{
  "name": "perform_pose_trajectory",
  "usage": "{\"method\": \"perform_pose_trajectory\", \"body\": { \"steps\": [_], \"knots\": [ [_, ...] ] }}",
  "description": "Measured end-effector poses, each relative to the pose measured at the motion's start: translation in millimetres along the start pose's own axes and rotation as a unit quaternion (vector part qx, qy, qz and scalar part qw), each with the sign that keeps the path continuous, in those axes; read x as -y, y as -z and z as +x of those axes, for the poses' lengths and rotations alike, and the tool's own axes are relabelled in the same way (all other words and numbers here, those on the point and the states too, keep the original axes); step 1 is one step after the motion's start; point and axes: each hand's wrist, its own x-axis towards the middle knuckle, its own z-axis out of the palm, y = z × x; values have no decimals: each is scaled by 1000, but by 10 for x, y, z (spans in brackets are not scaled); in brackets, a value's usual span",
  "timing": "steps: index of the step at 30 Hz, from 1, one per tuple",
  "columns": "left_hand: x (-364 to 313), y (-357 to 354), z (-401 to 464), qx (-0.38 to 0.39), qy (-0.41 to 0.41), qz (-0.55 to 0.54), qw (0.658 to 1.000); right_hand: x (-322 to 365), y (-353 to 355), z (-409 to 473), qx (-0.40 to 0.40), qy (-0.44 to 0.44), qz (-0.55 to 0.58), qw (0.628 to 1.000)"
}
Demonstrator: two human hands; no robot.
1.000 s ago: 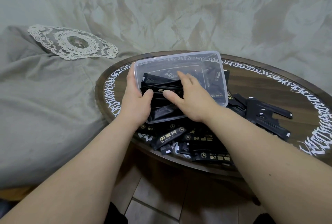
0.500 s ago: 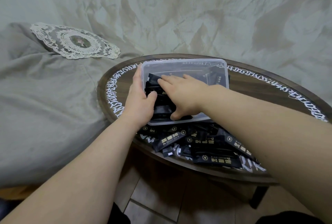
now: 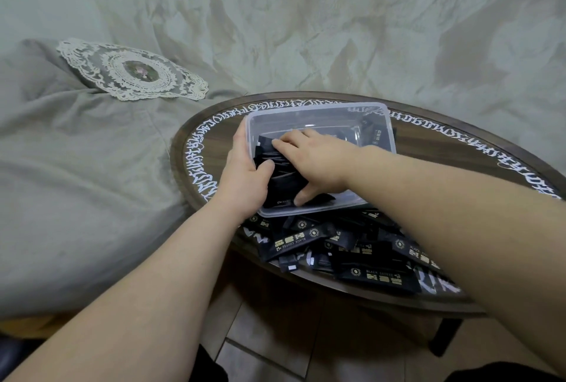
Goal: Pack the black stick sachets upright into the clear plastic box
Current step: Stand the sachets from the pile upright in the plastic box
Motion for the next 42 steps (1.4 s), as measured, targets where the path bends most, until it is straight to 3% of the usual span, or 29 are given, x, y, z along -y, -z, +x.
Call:
{"method": "perform_pose_trajectory", "body": {
  "steps": [7, 12, 15, 17, 20, 21, 22, 29, 36, 42],
  "knots": [
    [17, -29, 19, -1, -11, 12, 1000, 69, -72, -4, -31, -59, -14, 998],
    [31, -52, 35, -14, -19, -21, 999, 53, -163, -35, -65, -80, 35, 994],
    [25, -67, 30, -24, -27, -24, 999, 34, -238, -76, -80, -163, 104, 978],
    [39, -72, 36, -22, -17, -28, 999, 21, -295, -86, -95, -280, 189, 936],
    [59, -81, 30, -14, -15, -47, 999, -85, -292, -94, -117, -475, 382, 784],
    [62, -83, 31, -10, -13, -51, 999, -116, -281, -87, -115, -505, 420, 745],
    [70, -82, 39, -9, -11, -54, 998, -137, -281, -74, -110, -515, 435, 731],
    [79, -83, 66, -15, 1, -64, 998, -101, -302, -121, -113, -483, 342, 798],
    [130, -77, 95, -12, 9, -89, 996, 1, -338, -223, -147, -431, 359, 815],
    [95, -59, 66, 4, 8, -119, 993, 11, -363, -235, -204, -427, 367, 801]
  ]
}}
